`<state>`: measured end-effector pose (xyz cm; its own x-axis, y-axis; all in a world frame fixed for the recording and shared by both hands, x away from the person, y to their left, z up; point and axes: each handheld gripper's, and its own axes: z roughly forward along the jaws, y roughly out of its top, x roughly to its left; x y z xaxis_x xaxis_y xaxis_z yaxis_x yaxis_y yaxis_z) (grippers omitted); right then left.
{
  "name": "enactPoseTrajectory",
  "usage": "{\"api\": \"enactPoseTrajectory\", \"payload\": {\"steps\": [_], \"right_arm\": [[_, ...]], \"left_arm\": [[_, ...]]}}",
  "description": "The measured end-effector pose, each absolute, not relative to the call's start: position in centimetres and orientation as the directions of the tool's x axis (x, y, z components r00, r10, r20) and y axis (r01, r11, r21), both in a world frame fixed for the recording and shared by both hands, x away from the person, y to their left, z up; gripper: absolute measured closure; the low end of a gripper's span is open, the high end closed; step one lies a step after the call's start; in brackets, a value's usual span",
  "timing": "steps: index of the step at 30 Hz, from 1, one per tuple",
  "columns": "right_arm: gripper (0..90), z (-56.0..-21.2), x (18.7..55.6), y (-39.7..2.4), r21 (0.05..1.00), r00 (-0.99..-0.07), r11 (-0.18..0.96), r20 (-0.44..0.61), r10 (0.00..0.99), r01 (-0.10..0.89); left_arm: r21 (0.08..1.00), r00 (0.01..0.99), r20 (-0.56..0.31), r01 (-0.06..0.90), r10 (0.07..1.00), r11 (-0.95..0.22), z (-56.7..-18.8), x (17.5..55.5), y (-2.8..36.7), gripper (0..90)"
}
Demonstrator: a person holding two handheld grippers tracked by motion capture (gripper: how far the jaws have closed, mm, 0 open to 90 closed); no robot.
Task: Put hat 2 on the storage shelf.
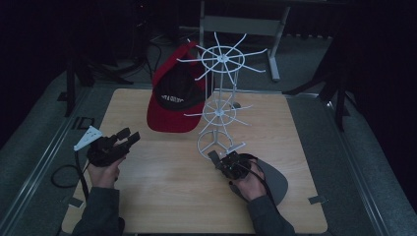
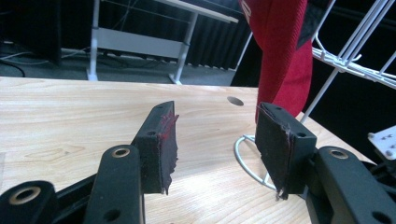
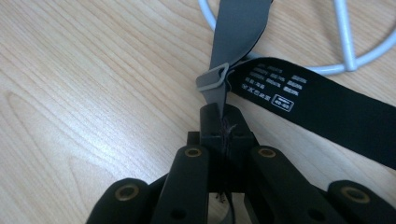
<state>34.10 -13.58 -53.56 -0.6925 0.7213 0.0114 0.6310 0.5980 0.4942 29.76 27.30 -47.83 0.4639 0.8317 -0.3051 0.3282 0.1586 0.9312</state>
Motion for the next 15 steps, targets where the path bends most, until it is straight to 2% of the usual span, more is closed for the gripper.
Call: {"api": "enactPoseTrajectory", "payload": {"steps": [15], "right_arm": [[89.5,-48.5,33.9,-18.9,0.659,-0.617,0.439,0.049,0.785,0.611]], "left_arm": [[0.931,0.457,-0.294,0.336,0.840,0.143,-48.1,29.9,26.6,48.6]]}}
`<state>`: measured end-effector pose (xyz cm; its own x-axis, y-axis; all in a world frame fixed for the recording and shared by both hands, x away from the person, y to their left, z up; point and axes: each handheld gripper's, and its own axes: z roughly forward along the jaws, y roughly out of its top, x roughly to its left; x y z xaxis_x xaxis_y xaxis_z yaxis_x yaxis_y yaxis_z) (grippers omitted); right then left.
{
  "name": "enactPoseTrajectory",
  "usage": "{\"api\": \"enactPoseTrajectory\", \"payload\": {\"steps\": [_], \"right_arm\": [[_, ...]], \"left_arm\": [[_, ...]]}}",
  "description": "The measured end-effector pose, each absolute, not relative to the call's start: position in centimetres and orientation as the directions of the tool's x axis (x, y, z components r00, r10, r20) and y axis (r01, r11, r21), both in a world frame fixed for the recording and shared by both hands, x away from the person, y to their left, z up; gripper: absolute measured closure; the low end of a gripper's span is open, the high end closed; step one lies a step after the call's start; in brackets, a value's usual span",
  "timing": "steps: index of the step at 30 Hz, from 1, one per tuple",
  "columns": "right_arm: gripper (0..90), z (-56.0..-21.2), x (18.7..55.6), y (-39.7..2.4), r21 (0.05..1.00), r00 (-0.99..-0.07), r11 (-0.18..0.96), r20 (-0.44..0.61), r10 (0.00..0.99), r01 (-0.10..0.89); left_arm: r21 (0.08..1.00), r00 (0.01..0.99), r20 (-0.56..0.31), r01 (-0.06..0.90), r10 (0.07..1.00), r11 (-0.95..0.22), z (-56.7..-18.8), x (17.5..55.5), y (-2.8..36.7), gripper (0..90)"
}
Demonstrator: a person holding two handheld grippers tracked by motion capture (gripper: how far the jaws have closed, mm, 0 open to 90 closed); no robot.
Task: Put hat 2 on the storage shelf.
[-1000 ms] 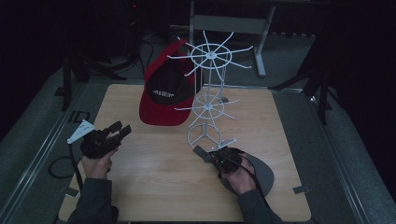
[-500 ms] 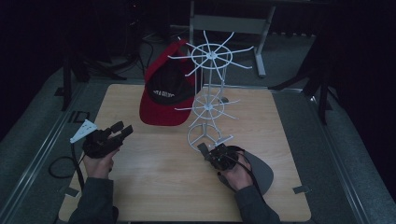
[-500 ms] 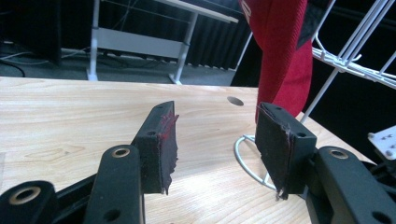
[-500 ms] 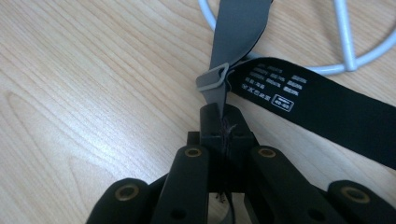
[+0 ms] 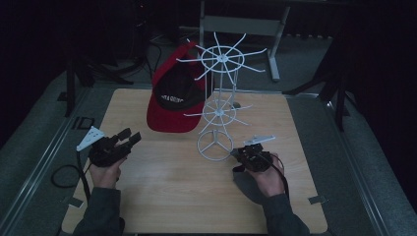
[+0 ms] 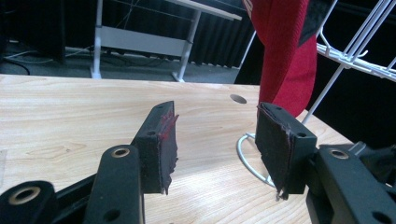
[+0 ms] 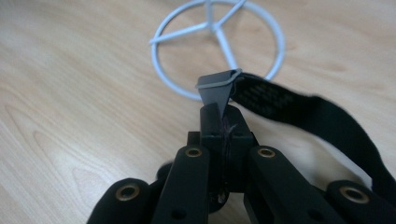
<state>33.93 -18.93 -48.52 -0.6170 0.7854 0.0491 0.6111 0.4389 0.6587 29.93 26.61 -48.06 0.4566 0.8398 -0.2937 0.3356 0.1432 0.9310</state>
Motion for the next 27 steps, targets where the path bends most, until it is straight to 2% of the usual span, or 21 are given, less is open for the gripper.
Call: {"api": "enactPoseTrajectory", "payload": {"steps": [16,27], "right_arm": [[89.5,-44.1,33.8,-23.0,0.757,-0.574,0.343,0.052,0.817,0.556],[89.6,-42.5,34.0,-24.1,0.781,-0.574,0.331,0.043,0.817,0.530]], "left_arm": [[0.932,0.431,-0.214,0.360,0.876,0.050,-49.6,30.4,25.2,48.4],[0.919,0.416,-0.226,0.391,0.881,0.051,-51.2,30.7,24.9,48.2]]}}
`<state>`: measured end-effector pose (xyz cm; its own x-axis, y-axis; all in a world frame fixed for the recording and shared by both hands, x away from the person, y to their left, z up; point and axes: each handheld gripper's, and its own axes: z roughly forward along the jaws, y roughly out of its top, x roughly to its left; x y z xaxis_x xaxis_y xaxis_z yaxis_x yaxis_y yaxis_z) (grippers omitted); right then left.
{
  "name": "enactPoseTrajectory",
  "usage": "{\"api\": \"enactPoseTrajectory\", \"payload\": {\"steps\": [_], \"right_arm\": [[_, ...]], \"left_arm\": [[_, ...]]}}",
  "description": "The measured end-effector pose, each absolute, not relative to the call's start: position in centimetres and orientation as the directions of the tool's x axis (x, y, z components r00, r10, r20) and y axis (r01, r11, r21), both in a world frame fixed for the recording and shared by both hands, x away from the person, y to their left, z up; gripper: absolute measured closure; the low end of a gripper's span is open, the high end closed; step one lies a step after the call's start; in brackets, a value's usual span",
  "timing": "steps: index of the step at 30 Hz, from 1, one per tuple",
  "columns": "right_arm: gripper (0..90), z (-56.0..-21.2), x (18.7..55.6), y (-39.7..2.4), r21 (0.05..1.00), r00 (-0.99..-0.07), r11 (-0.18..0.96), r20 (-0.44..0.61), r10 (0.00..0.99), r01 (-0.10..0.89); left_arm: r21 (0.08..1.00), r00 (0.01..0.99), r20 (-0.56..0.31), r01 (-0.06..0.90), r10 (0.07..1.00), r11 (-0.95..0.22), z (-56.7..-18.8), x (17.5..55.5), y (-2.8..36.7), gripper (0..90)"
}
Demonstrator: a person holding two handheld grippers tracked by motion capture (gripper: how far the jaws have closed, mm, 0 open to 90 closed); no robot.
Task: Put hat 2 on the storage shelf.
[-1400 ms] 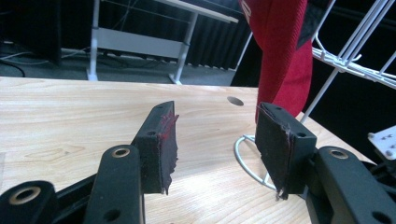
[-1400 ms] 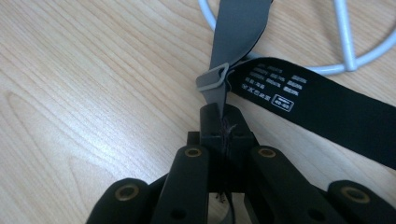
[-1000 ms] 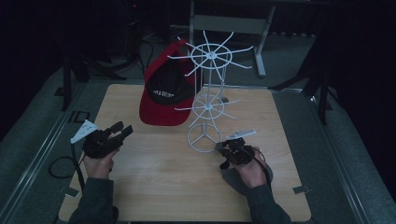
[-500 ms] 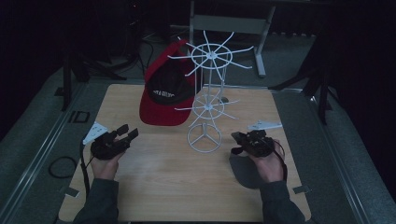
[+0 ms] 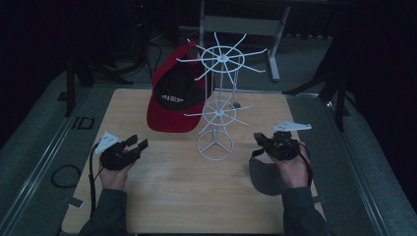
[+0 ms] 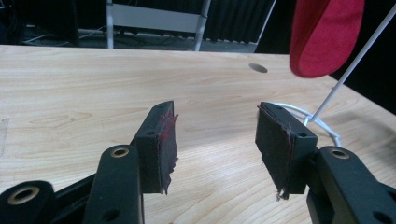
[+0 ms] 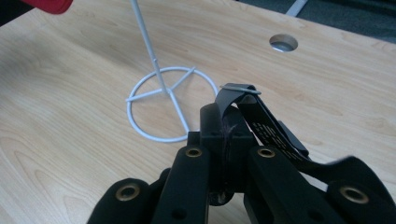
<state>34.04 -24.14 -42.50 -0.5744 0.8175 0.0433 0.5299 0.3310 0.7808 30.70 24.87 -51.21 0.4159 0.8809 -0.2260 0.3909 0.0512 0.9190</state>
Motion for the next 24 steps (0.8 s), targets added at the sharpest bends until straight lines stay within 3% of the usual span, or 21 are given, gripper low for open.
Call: {"api": "enactPoseTrajectory", "payload": {"steps": [24], "right_arm": [[89.7,-39.8,33.8,-26.0,0.830,-0.569,0.277,0.059,0.820,0.485]], "left_arm": [[0.898,0.391,-0.235,0.437,0.890,0.045,-53.2,30.5,24.8,47.5]]}}
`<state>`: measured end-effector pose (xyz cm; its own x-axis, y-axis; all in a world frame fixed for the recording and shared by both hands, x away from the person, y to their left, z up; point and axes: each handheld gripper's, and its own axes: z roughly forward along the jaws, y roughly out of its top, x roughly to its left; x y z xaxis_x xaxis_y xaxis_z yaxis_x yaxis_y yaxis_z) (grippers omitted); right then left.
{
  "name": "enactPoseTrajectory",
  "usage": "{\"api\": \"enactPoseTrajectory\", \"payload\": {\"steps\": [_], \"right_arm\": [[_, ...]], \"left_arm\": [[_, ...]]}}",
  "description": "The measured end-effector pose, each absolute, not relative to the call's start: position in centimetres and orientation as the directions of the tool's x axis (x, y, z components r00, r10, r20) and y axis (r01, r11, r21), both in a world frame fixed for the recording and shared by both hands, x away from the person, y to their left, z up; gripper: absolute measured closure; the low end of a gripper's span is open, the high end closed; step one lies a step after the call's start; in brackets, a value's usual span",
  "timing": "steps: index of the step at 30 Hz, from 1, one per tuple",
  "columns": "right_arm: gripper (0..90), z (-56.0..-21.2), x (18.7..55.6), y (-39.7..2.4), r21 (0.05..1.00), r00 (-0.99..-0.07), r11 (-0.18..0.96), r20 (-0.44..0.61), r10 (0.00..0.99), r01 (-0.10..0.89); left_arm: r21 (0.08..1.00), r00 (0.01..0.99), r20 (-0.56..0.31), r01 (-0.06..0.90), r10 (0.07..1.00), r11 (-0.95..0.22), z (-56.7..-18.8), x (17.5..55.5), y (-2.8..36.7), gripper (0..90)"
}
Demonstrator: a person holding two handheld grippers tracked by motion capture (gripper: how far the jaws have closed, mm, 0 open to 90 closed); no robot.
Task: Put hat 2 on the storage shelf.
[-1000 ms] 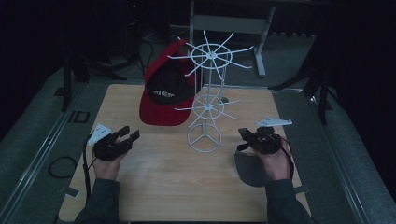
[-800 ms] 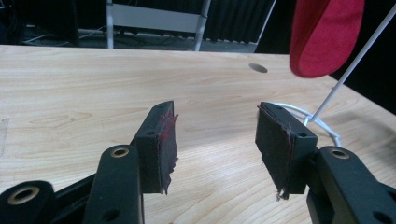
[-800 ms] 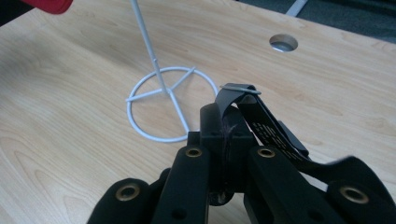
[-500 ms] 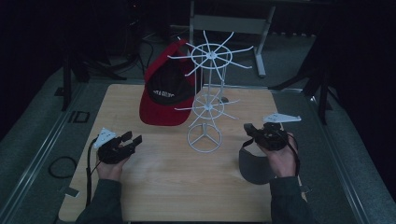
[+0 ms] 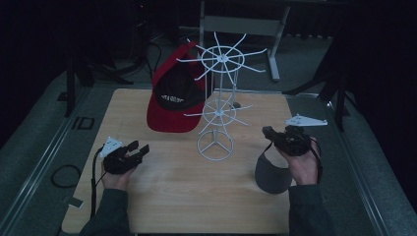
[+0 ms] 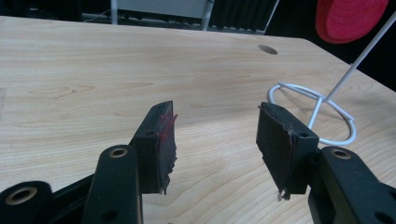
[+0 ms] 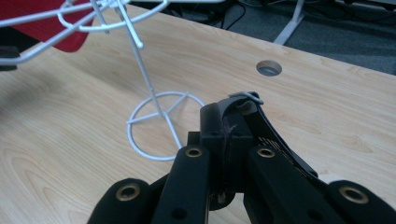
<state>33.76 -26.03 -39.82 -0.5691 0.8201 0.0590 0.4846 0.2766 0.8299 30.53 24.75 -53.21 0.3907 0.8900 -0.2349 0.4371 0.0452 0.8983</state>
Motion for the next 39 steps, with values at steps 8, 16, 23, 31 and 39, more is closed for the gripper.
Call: {"api": "enactPoseTrajectory", "payload": {"steps": [8,16,23,31,39], "right_arm": [[89.7,-38.9,33.8,-26.5,0.837,-0.566,0.273,0.052,0.823,0.474],[89.7,-37.5,34.1,-26.8,0.851,-0.568,0.269,0.042,0.822,0.452],[89.7,-36.2,34.6,-27.1,0.865,-0.569,0.255,0.042,0.821,0.432],[89.7,-35.6,35.5,-27.1,0.879,-0.591,0.229,0.072,0.804,0.418],[89.7,-34.7,36.3,-26.6,0.884,-0.597,0.236,0.060,0.800,0.405]], "left_arm": [[0.891,0.398,-0.227,0.453,0.889,0.024,-53.6,30.9,24.4,47.5],[0.886,0.390,-0.234,0.462,0.891,0.030,-53.9,31.0,24.4,47.5],[0.886,0.388,-0.234,0.462,0.892,0.031,-53.8,31.0,24.5,47.5],[0.886,0.388,-0.235,0.463,0.891,0.032,-53.9,31.0,24.4,47.5],[0.887,0.381,-0.233,0.461,0.895,0.035,-53.8,31.0,24.5,47.4]]}}
